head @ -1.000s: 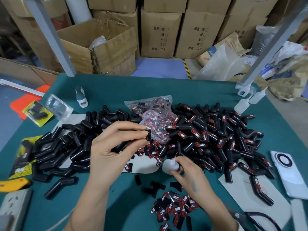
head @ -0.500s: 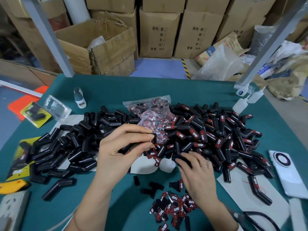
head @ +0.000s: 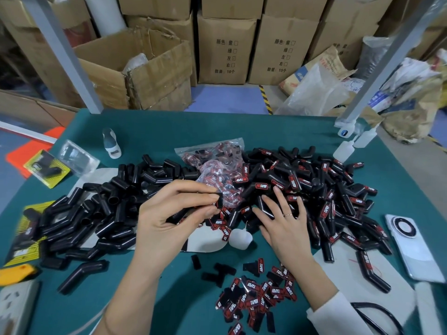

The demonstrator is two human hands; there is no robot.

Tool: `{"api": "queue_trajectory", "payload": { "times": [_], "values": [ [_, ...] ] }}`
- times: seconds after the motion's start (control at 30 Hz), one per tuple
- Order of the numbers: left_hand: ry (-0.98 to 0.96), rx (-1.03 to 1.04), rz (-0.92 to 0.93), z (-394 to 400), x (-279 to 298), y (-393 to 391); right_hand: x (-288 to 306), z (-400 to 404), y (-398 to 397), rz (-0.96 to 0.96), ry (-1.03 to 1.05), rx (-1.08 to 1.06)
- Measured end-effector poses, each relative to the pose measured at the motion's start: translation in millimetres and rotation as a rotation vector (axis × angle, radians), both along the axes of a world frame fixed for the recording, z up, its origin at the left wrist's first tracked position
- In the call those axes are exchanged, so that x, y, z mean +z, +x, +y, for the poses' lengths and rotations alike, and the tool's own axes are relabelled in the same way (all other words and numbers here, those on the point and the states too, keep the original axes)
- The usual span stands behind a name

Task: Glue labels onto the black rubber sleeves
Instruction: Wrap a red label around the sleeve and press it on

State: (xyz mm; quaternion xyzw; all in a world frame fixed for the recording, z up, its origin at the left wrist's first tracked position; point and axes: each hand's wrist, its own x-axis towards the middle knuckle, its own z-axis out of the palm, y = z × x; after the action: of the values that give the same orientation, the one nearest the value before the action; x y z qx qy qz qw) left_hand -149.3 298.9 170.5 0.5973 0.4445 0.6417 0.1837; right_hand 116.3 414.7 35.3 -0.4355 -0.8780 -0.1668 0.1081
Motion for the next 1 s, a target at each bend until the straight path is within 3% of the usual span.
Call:
{"api": "queue_trajectory", "payload": {
  "times": [0.2,0.7,0.9,1.0],
  "values": [
    [0.017,0.008,0.044,3,1,2,6,14,0,0.018,-0.047,0.021],
    [-0.066,-0.141,-0.055,9,-9,13,14,9,2,-0.008,-0.137,0.085],
    [-0.124,-0.252,-0.155,10,-10,14,28,-8,2,0.077,-0.157,0.138],
    [-0.113,-0.283,-0.154,10,-9,14,45,-17,-4,0.242,-0.108,0.134]
  ]
}}
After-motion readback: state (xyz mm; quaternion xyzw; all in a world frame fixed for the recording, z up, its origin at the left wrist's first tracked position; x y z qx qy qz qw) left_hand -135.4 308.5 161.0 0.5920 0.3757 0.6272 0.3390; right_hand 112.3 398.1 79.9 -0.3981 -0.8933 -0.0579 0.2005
